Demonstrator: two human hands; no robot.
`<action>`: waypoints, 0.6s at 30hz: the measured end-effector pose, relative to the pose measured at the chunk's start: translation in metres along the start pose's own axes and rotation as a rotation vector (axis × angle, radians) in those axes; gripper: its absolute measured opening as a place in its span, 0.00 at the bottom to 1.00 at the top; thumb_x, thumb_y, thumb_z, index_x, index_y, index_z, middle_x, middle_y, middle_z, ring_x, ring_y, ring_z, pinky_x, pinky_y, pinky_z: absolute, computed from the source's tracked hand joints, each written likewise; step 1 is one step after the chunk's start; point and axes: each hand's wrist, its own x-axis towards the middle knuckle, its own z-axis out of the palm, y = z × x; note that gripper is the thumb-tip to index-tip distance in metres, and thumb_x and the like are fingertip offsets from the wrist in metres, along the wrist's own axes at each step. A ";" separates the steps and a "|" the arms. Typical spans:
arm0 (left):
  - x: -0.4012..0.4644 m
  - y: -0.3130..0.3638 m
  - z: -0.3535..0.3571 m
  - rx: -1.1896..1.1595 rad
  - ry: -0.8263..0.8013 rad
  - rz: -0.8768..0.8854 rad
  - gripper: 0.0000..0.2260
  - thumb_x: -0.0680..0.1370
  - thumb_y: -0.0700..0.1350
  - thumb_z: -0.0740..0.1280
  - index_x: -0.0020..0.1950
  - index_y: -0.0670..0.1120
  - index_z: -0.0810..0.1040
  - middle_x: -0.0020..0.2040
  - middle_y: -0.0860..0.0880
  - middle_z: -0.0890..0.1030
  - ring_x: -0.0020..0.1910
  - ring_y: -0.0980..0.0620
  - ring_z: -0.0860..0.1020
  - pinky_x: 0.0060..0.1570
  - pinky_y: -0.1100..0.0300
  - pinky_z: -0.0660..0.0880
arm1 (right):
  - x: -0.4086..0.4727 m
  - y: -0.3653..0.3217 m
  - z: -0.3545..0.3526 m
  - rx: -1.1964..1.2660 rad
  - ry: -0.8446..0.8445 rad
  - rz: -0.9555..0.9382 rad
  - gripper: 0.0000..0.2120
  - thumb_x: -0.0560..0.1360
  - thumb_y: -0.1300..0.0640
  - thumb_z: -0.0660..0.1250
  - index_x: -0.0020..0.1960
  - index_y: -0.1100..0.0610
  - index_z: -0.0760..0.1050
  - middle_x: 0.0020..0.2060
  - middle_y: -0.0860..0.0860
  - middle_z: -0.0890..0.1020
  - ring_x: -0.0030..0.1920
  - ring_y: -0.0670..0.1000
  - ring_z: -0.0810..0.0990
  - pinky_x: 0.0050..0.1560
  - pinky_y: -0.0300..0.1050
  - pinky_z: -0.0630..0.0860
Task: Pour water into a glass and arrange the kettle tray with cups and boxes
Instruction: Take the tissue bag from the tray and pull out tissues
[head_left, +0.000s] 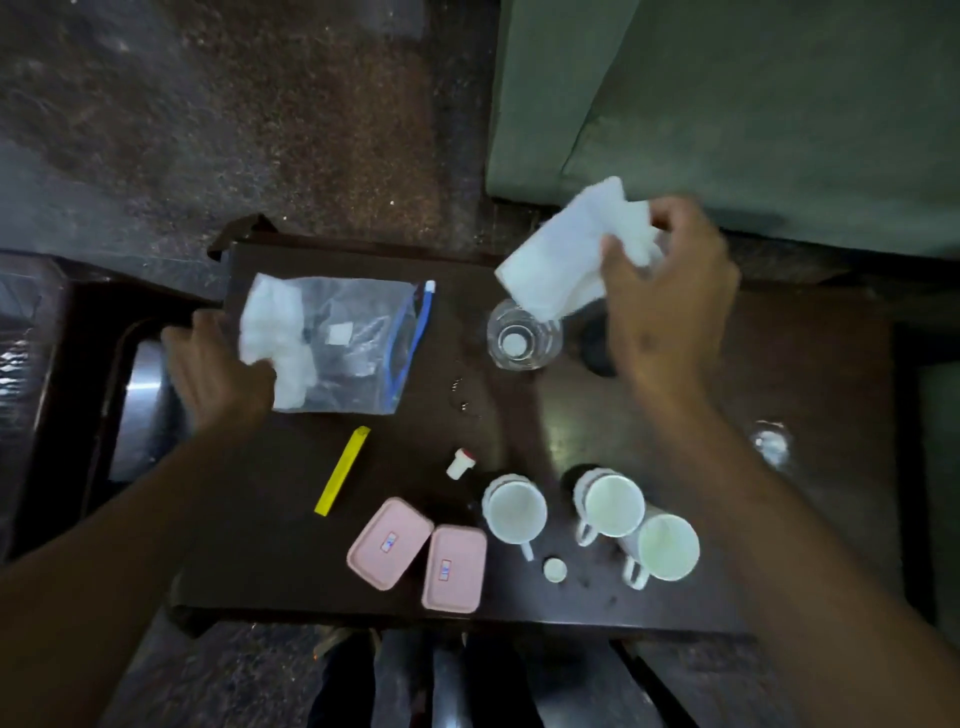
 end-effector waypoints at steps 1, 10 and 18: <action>-0.007 0.013 -0.001 -0.017 0.050 0.038 0.23 0.75 0.37 0.75 0.69 0.38 0.74 0.69 0.32 0.73 0.68 0.29 0.73 0.70 0.37 0.71 | 0.008 0.015 -0.016 -0.029 0.032 0.014 0.08 0.74 0.56 0.72 0.53 0.56 0.80 0.41 0.42 0.77 0.44 0.34 0.71 0.36 0.20 0.63; -0.180 0.194 0.054 -0.520 -0.145 0.730 0.16 0.75 0.36 0.70 0.62 0.46 0.82 0.55 0.49 0.81 0.51 0.50 0.80 0.55 0.51 0.78 | -0.003 0.111 -0.058 -0.053 0.066 0.127 0.10 0.76 0.54 0.70 0.55 0.56 0.76 0.36 0.39 0.76 0.34 0.41 0.75 0.35 0.32 0.65; -0.220 0.240 0.107 -0.148 -0.397 0.789 0.22 0.77 0.37 0.63 0.71 0.46 0.77 0.64 0.44 0.82 0.64 0.38 0.77 0.61 0.44 0.70 | -0.014 0.133 -0.043 -0.138 -0.059 0.074 0.12 0.80 0.51 0.68 0.49 0.61 0.77 0.39 0.53 0.81 0.39 0.55 0.74 0.40 0.45 0.60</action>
